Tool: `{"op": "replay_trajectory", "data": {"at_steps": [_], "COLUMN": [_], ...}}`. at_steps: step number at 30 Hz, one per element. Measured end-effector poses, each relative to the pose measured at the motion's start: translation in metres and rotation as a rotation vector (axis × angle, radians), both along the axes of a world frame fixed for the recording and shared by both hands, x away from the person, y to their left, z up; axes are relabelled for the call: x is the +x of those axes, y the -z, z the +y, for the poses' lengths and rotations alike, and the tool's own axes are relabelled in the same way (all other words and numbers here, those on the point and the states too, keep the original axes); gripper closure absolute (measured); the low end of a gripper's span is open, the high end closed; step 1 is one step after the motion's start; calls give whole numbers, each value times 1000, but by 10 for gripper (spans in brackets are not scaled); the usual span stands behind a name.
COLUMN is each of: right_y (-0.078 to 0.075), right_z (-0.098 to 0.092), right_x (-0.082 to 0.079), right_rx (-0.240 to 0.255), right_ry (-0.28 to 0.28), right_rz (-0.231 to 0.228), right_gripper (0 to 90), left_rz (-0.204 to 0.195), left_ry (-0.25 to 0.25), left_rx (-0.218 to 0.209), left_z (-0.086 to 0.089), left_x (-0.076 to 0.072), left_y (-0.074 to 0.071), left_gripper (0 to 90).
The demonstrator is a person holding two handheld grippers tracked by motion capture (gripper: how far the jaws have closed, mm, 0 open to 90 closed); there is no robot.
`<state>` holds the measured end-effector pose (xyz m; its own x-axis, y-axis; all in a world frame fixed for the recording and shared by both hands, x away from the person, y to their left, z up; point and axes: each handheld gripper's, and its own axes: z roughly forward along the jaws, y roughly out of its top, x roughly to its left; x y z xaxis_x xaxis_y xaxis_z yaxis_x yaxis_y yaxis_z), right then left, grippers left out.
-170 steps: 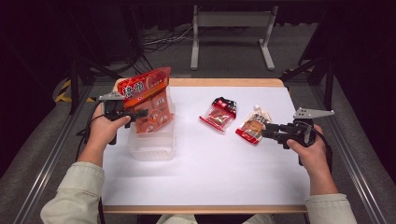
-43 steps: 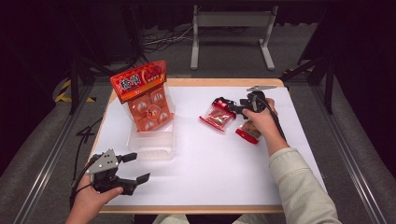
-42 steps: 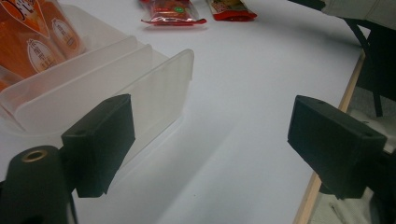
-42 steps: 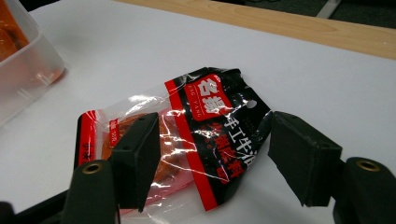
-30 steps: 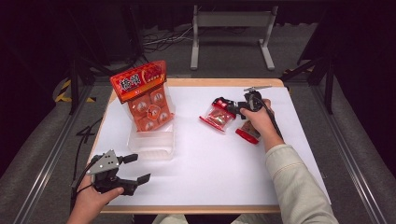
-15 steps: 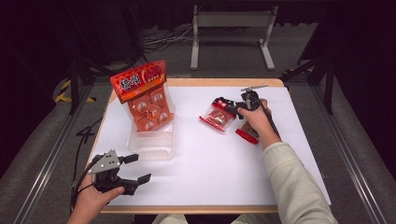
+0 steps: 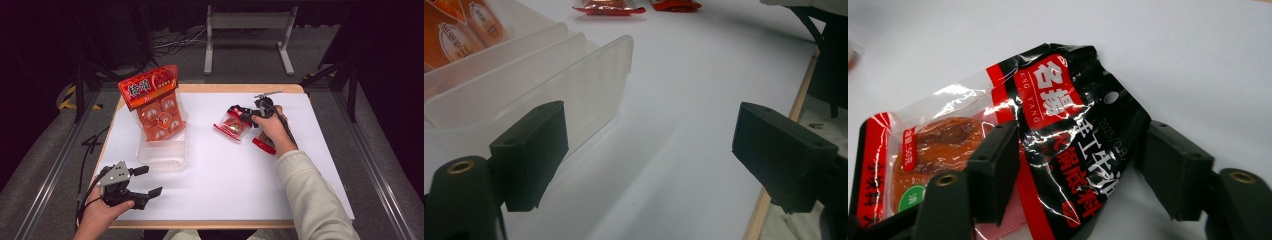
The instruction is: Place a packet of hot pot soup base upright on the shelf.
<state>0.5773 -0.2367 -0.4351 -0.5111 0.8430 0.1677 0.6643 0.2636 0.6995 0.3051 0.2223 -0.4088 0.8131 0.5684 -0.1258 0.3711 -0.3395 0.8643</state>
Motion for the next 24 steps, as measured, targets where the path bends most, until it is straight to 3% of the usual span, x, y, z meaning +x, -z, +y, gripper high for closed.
{"op": "replay_trajectory", "data": {"at_steps": [8,12,18,21,24], "right_y": [-2,-2,-3,-8,-16], "right_z": [4,11,12,14,12], "right_x": [-5,-7,-8,-10,-12], "right_rx": [-86,-133,-127,-133,-102], "right_ry": [4,-16,-27,-25,-31], "right_rz": [-24,-57,-58,-81,-102], "right_gripper": [682,804,876,884,883], "left_rz": [-5,-1,-9,-1,5], "left_ry": [12,9,9,9,6], "left_rx": [2,1,1,-1,-7], "left_z": [-1,-1,0,1,1], "left_x": [1,1,2,2,3], "left_y": [1,1,2,3,4], "left_gripper": [151,152,152,152,153]}}
